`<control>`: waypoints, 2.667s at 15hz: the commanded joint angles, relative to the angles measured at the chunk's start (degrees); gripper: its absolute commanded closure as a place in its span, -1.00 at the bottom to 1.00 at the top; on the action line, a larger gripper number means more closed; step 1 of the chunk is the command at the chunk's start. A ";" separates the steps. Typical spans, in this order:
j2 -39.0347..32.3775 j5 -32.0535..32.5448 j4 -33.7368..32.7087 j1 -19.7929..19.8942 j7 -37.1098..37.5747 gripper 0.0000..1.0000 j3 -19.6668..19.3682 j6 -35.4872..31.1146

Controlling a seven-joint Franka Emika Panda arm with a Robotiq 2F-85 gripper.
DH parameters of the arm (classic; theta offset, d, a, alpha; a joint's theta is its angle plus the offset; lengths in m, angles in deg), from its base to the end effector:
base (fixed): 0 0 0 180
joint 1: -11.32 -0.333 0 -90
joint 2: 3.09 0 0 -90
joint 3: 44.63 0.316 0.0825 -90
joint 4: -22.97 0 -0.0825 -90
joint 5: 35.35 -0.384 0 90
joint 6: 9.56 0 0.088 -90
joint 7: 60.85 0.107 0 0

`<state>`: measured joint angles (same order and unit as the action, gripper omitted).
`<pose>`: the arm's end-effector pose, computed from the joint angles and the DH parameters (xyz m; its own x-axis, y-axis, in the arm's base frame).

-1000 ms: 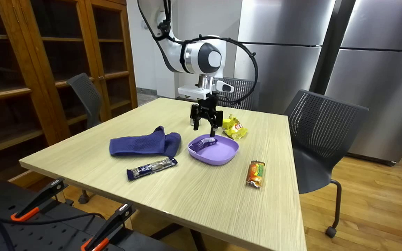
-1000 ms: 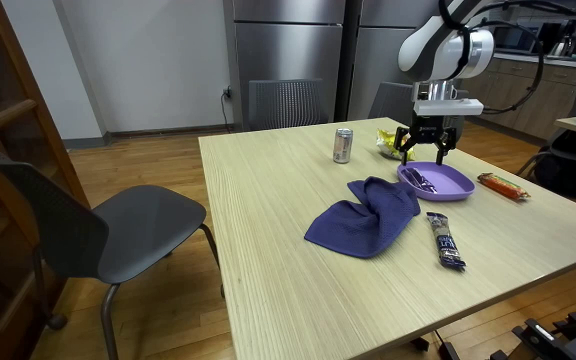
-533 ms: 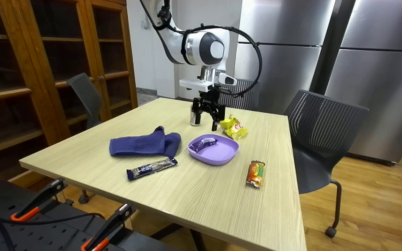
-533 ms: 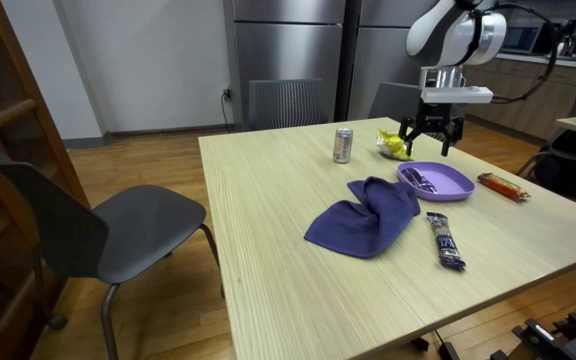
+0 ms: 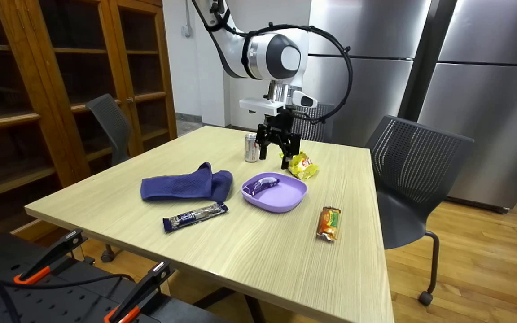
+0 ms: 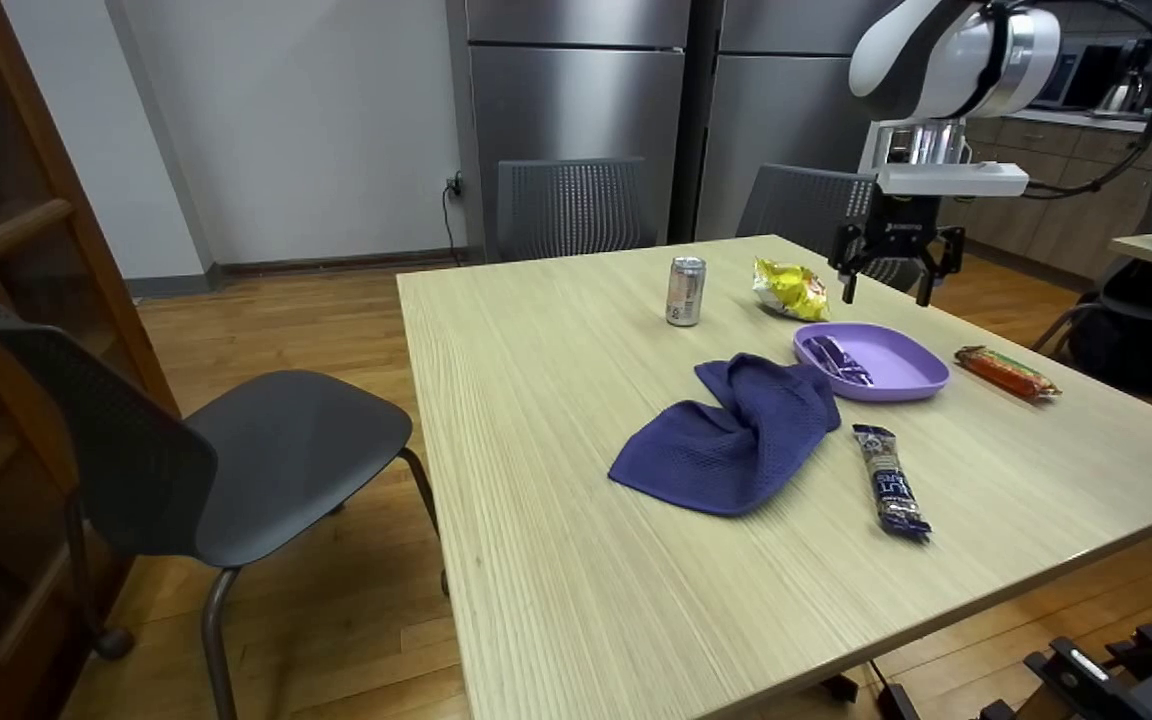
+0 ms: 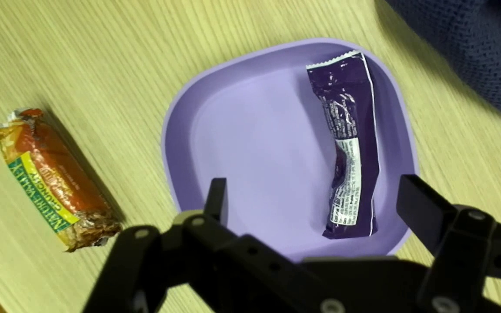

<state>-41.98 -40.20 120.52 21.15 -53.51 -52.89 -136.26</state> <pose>0.6273 -0.1938 0.1892 0.8763 -0.4561 -0.1551 -0.4538 -0.8896 0.0518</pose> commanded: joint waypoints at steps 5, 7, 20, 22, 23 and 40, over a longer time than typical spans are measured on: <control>-0.48 0.10 -0.19 0.05 0.02 -1.00 0.17 0.06; -0.48 0.10 -0.19 0.04 0.02 -1.00 0.17 0.06; -1.38 1.14 -0.47 0.82 -0.49 -1.00 -1.76 -4.32; -1.71 1.55 -0.58 1.50 -1.86 -1.00 -2.08 -5.31; -2.01 1.69 -0.84 2.04 -2.66 -1.00 -2.16 -5.47; -8.00 5.95 -3.73 11.28 -21.95 -1.00 -2.08 -9.46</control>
<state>-48.64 -36.41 118.35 31.12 -72.12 -55.57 -144.90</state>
